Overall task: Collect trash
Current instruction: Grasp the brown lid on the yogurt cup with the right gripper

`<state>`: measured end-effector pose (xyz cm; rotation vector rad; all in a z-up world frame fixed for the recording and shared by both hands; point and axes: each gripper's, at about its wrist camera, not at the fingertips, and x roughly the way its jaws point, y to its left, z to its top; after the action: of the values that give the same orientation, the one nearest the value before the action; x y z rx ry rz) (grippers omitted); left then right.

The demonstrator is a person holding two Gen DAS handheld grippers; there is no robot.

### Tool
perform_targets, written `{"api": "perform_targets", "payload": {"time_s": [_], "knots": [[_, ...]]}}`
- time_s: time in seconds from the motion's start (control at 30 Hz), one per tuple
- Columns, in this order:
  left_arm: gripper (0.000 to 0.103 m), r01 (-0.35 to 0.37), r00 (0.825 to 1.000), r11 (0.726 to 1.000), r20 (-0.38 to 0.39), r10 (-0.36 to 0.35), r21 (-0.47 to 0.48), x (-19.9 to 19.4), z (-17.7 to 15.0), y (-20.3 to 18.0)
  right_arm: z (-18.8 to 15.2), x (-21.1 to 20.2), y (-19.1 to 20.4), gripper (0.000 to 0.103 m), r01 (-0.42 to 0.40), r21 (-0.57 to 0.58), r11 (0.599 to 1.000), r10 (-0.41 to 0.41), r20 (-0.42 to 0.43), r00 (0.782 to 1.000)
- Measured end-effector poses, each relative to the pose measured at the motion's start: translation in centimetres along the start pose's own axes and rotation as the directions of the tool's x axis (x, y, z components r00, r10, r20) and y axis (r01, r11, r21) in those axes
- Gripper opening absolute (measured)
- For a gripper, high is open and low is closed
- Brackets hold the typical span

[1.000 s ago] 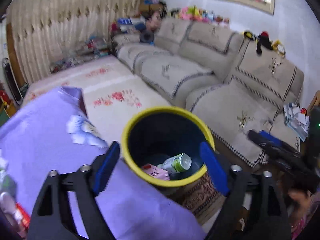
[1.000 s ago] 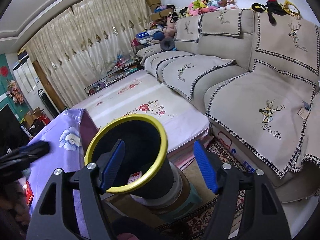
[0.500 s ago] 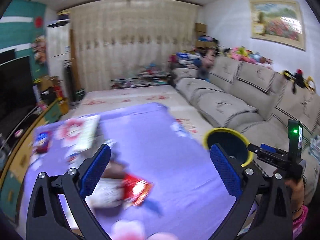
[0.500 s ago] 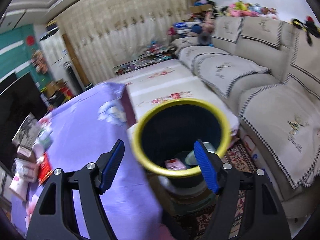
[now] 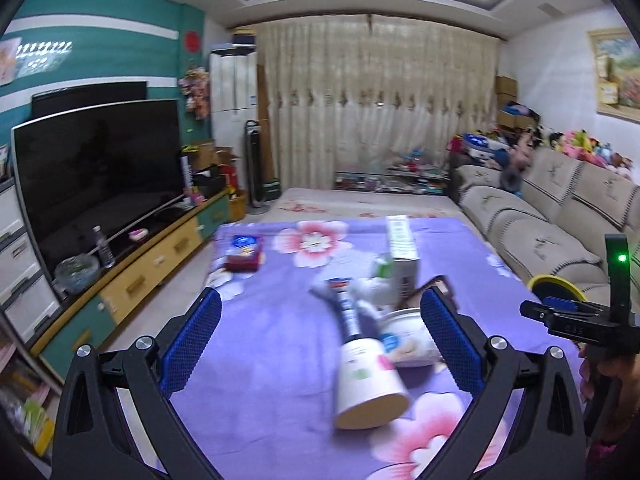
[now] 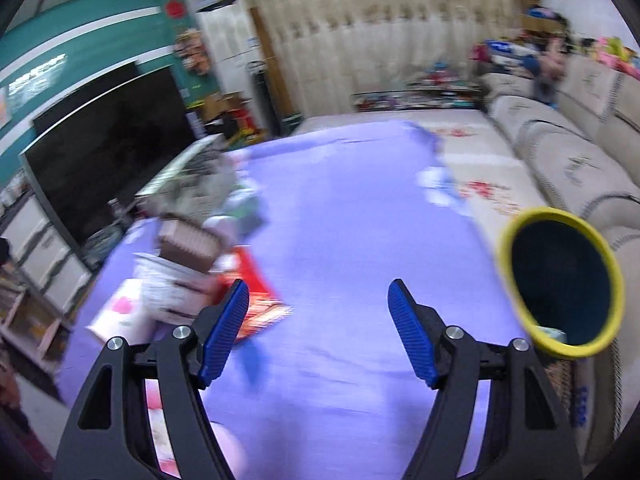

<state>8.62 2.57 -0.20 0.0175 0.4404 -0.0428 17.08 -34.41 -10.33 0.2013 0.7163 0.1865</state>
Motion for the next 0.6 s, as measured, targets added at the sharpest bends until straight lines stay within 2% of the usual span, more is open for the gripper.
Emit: {"api": "perform_targets", "payload": {"time_s": [0.1, 0.27, 0.47, 0.6], "knots": [[0.098, 0.000, 1.000, 1.000, -0.008, 0.000, -0.030, 0.1, -0.3, 1.8, 0.5, 1.2, 3.2, 0.068, -0.054, -0.036, 0.998, 0.054, -0.020, 0.998], [0.098, 0.006, 1.000, 0.999, -0.013, -0.006, -0.038, 0.3, -0.8, 2.6, 1.7, 3.5, 6.4, 0.068, -0.145, 0.005, 0.989, 0.145, -0.045, 0.988], [0.098, 0.020, 0.999, 0.999, -0.033, -0.021, -0.045, 1.1, -0.9, 2.0, 2.9, 5.7, 7.2, 0.068, -0.210, 0.090, 0.974, 0.216, -0.072, 0.974], [0.098, 0.034, 0.998, 0.998, -0.042, -0.036, -0.044, 1.6, -0.9, 1.5, 3.2, 6.2, 7.5, 0.072, -0.220, 0.103, 0.970, 0.228, -0.078, 0.970]]}}
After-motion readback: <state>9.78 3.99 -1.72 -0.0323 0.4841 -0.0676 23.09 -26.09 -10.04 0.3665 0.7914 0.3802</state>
